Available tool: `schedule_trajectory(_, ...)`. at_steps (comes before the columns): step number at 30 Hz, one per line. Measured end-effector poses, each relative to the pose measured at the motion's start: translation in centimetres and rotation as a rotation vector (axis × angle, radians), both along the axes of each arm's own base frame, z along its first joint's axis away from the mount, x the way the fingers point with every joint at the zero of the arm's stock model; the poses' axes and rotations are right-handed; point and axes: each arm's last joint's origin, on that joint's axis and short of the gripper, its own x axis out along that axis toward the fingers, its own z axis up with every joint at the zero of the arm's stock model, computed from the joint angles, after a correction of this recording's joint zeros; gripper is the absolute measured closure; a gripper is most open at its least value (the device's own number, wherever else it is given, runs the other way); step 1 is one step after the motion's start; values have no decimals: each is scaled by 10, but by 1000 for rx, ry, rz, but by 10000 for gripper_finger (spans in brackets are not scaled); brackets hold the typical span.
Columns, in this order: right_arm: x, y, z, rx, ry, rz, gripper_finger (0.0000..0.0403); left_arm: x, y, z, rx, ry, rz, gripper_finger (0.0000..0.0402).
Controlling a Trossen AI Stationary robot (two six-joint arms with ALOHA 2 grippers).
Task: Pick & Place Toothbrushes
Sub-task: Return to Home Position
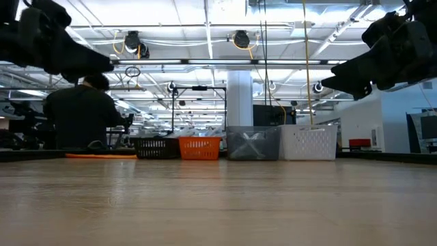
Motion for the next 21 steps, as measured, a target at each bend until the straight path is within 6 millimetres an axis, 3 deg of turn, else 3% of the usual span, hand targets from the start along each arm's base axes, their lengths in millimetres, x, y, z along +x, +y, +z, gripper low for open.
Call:
schedule_trajectory(5, 0, 0, 0, 2, 0, -1, 151, -11, 10, 3, 28, -84, -42, 231)
schedule_trajectory(15, 0, -3, 3, -48, -24, -102, 151, -24, 18, -4, -46, -69, -156, 231)
schedule_trajectory(21, 0, -3, 3, -47, -23, -96, 151, -23, 20, -5, -8, -53, -97, 231)
